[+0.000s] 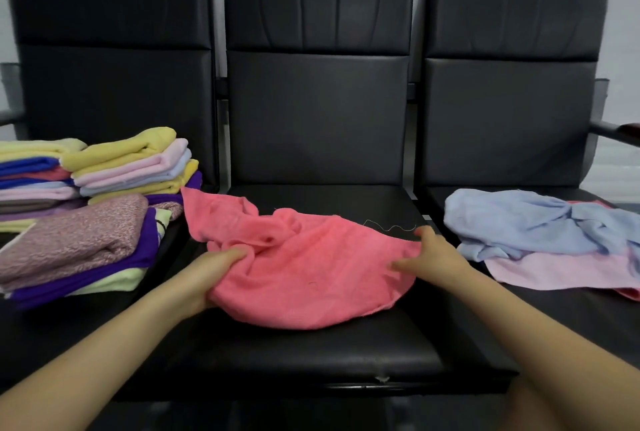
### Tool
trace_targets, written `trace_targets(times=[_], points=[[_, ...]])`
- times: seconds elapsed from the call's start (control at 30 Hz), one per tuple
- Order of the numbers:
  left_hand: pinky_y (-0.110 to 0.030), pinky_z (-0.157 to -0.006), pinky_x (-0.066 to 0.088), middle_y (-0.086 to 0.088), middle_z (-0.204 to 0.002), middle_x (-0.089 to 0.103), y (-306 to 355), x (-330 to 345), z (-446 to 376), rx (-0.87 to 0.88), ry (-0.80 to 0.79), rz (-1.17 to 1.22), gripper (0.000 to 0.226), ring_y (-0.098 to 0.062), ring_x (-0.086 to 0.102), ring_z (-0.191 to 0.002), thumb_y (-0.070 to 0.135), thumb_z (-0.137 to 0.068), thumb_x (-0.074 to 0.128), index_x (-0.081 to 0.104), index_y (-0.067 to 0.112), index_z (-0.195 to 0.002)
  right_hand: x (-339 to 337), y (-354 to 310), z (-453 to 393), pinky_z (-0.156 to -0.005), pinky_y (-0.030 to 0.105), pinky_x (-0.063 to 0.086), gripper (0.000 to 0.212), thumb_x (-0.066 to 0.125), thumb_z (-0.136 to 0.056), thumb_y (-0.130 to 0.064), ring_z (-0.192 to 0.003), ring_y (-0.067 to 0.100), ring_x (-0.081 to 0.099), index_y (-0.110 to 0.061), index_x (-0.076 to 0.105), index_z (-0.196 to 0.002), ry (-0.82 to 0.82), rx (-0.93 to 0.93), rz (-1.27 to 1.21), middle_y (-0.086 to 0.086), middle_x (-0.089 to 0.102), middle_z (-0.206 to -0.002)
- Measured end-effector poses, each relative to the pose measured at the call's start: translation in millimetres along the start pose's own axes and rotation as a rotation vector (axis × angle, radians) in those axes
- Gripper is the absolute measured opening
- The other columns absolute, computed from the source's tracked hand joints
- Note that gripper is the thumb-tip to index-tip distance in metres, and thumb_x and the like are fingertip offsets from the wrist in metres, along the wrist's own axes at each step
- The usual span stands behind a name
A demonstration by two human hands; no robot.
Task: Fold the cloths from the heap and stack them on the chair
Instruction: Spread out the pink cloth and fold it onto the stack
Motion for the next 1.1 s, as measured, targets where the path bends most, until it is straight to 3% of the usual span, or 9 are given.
trace_targets(times=[0.13, 0.33, 0.4, 0.53, 0.6, 0.77, 0.9, 1.0, 1.1], points=[[-0.037, -0.077, 0.053, -0.014, -0.113, 0.065, -3, -15, 0, 0.03, 0.076, -0.272, 0.015, -0.028, 0.063, -0.097, 0.029, -0.095, 0.057, 0.063, 0.015, -0.098, 13, -19, -22, -0.108, 0.039, 0.036, 0.072, 0.065, -0.085, -0.049, -0.134, 0.025, 0.038, -0.018, 0.039, -0.144, 0.092, -0.172, -0.037, 0.008, 0.043, -0.142], [-0.037, -0.091, 0.049, 0.0, -0.117, 0.064, 5, -16, -2, 0.14, 0.012, -0.275, 0.038, -0.019, 0.061, -0.106, 0.052, -0.084, 0.066, 0.066, 0.022, -0.107, 52, -61, -25, -0.118, 0.039, 0.018, 0.079, 0.064, -0.085, -0.053, -0.146, 0.024, 0.016, -0.028, 0.028, -0.152, -0.219, -0.412, 0.173, 0.006, 0.024, -0.157], [-0.033, -0.085, 0.049, 0.002, -0.11, 0.065, 11, -10, -8, 0.165, 0.015, -0.255, 0.035, -0.016, 0.061, -0.1, 0.054, -0.08, 0.068, 0.068, 0.023, -0.096, 56, -70, -21, -0.114, 0.037, 0.024, 0.075, 0.064, -0.084, -0.055, -0.137, 0.025, 0.028, -0.029, 0.035, -0.149, -0.228, -0.472, 0.233, 0.005, 0.037, -0.146], [-0.041, -0.098, 0.049, -0.001, -0.12, 0.064, 16, 4, -21, 0.222, 0.061, -0.32, 0.079, -0.02, 0.061, -0.107, 0.069, -0.06, 0.073, 0.067, 0.014, -0.116, 51, -64, -14, -0.093, 0.03, 0.042, 0.035, 0.066, -0.087, -0.039, -0.105, 0.02, 0.051, -0.022, 0.062, -0.118, -0.16, -0.495, 0.209, 0.002, 0.056, -0.11], [-0.042, -0.097, 0.049, 0.0, -0.118, 0.063, 19, 12, -26, 0.247, 0.09, -0.445, 0.064, -0.021, 0.06, -0.107, 0.059, -0.072, 0.073, 0.066, 0.014, -0.116, 46, -55, -11, -0.078, 0.029, 0.042, 0.013, 0.064, -0.089, -0.031, -0.091, 0.021, 0.056, -0.018, 0.064, -0.092, -0.13, -0.499, 0.224, 0.001, 0.062, -0.093], [-0.042, -0.091, 0.05, -0.007, -0.103, 0.071, 26, 44, -36, 0.439, 0.021, -0.636, 0.026, -0.022, 0.064, -0.098, 0.032, -0.088, 0.067, 0.072, 0.01, -0.101, 24, -33, 11, -0.057, 0.025, 0.04, 0.028, 0.068, -0.085, -0.036, -0.064, 0.014, 0.05, -0.017, 0.059, -0.066, -0.321, -0.331, 0.179, -0.004, 0.05, -0.063], [-0.038, -0.093, 0.046, -0.01, -0.101, 0.072, 28, 70, -22, 0.376, -0.154, -0.355, 0.021, -0.02, 0.061, -0.096, 0.017, -0.094, 0.055, 0.073, 0.007, -0.095, 9, -22, 33, -0.044, 0.017, 0.038, 0.035, 0.069, -0.084, -0.045, -0.045, 0.008, 0.046, -0.017, 0.062, -0.065, -0.517, -0.24, 0.035, -0.001, 0.052, -0.057], [-0.034, -0.081, 0.05, 0.0, -0.086, 0.074, 31, 81, -12, 0.268, -0.257, 0.023, 0.027, -0.018, 0.064, -0.091, 0.014, -0.095, 0.044, 0.07, 0.016, -0.088, 7, -30, 15, -0.053, 0.013, 0.041, 0.031, 0.062, -0.091, -0.038, -0.055, 0.005, 0.053, -0.019, 0.065, -0.067, -0.284, -0.28, -0.074, -0.007, 0.061, -0.061], [-0.028, -0.056, 0.042, 0.002, -0.061, 0.059, 32, 68, -12, 0.192, -0.198, 0.153, 0.026, -0.015, 0.053, -0.062, 0.01, -0.09, 0.037, 0.057, 0.017, -0.074, 12, -41, -15, -0.065, 0.025, 0.042, 0.026, 0.056, -0.094, -0.038, -0.071, 0.012, 0.056, -0.018, 0.061, -0.076, -0.021, -0.223, -0.203, -0.006, 0.06, -0.071]])
Point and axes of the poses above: each hand's wrist, its own z-axis away from the middle knuckle, its own x-axis out of the palm, y = z × x, the point moved 3 cm from there along -z, towards the middle knuckle
